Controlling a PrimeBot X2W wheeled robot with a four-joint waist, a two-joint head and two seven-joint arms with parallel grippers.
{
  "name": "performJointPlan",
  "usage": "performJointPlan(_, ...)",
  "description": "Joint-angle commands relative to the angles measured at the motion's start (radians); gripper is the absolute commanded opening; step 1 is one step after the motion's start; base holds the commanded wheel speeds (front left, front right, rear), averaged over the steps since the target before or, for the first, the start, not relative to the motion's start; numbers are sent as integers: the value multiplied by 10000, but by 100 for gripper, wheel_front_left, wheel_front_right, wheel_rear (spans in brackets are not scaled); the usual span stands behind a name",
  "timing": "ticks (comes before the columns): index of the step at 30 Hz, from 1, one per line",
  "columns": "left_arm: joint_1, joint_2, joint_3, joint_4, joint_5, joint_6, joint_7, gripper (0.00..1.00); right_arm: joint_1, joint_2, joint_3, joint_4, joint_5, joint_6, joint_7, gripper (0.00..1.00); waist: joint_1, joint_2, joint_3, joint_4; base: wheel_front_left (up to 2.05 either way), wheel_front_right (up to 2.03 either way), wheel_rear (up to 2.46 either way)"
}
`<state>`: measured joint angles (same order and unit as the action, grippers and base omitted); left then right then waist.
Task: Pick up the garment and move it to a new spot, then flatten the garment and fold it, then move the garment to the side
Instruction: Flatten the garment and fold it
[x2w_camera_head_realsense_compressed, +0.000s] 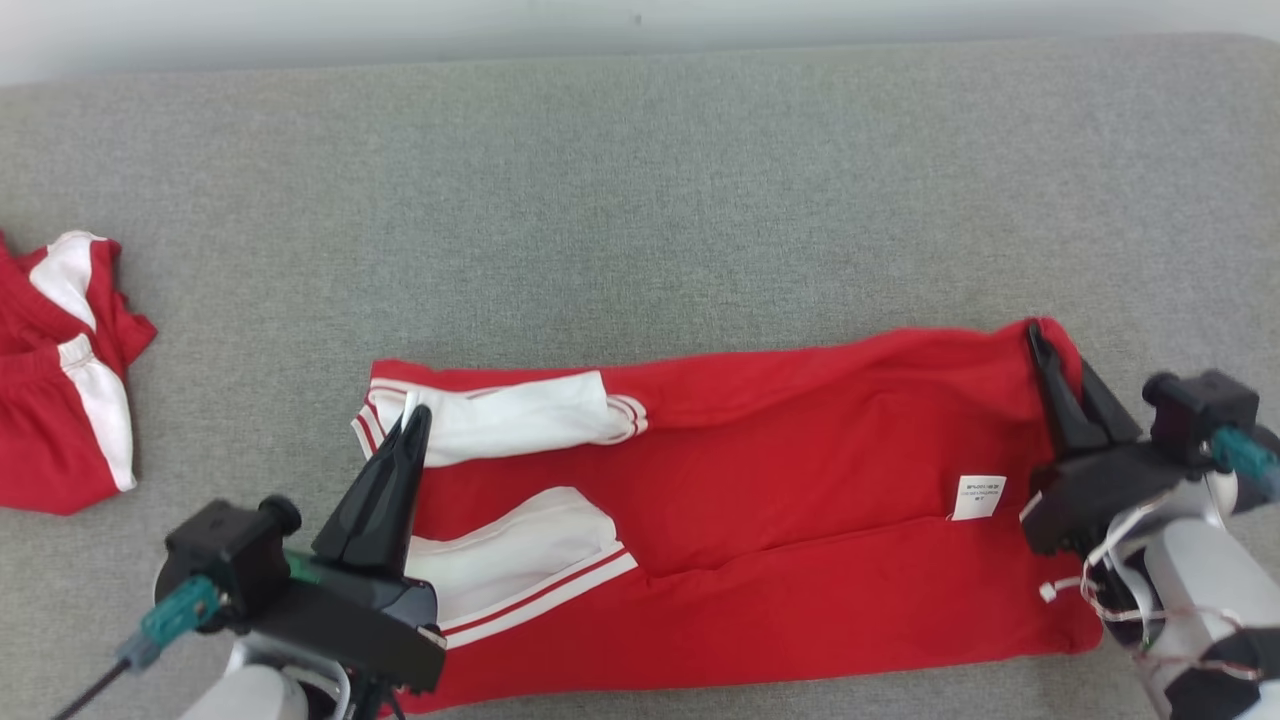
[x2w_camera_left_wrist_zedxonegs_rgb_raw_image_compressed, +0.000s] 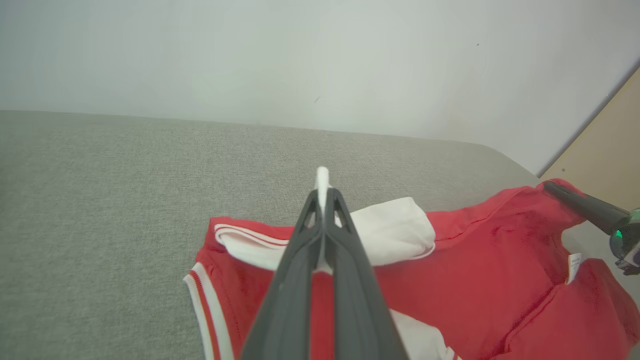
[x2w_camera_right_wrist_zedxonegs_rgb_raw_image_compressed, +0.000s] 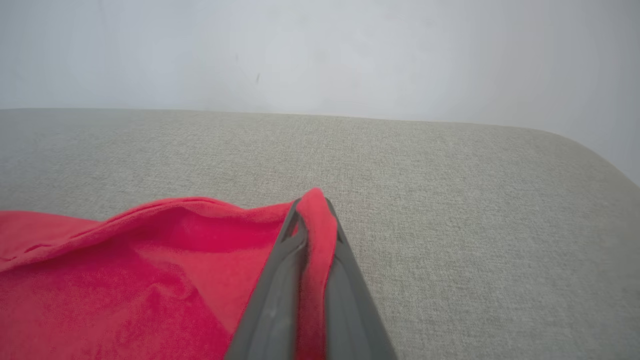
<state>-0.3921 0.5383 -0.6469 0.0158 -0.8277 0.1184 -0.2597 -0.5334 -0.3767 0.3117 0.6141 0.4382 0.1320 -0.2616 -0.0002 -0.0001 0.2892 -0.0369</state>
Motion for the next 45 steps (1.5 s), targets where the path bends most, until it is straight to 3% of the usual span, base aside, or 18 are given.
performJointPlan(1,353,-185,246,-148,128,42,-72,0,372,18,-152,-269,-126,-26,-44,0,2,1,-96,25,0,0,0)
performJointPlan(9,1918,-949,1271,-201,442,-125,-58,0,1645,81,-808,-1209,-305,-26,-45,0,2,1,-364,16,0,0,0)
performJointPlan(12,2522,-1381,1570,34,624,-405,-59,0,2072,175,-1021,-1456,-320,-27,-45,0,2,1,-486,15,0,0,0)
performJointPlan(19,3060,-1764,1999,464,881,-748,-60,0,2511,252,-1213,-1657,-320,-27,-46,0,2,1,-715,-32,0,0,0)
performJointPlan(21,3202,-1829,2101,641,975,-799,-60,0,2652,286,-1271,-1712,-276,-26,-46,27,2,1,-794,-41,0,0,0)
performJointPlan(22,3253,-1866,2119,721,1024,-828,-61,0,2711,295,-1278,-1742,-283,-26,-46,57,2,1,-837,-47,0,0,0)
performJointPlan(23,3260,-1925,2196,727,1110,-837,-61,36,2763,292,-1316,-1772,-294,-27,-46,100,2,1,-881,-46,0,0,0)
performJointPlan(24,3288,-1994,2292,725,1194,-840,-61,98,2826,294,-1367,-1804,-267,-27,-46,100,2,1,-919,-45,0,0,0)
performJointPlan(35,3771,-2678,4007,210,2497,-842,-61,100,3384,218,-1745,-2462,-52,-26,-32,100,2,1,-1487,-30,0,0,0)
performJointPlan(45,4026,-3342,6032,15,4225,-1022,-61,100,2825,402,-1789,-989,138,-26,874,100,2,1,-1608,185,0,0,0)
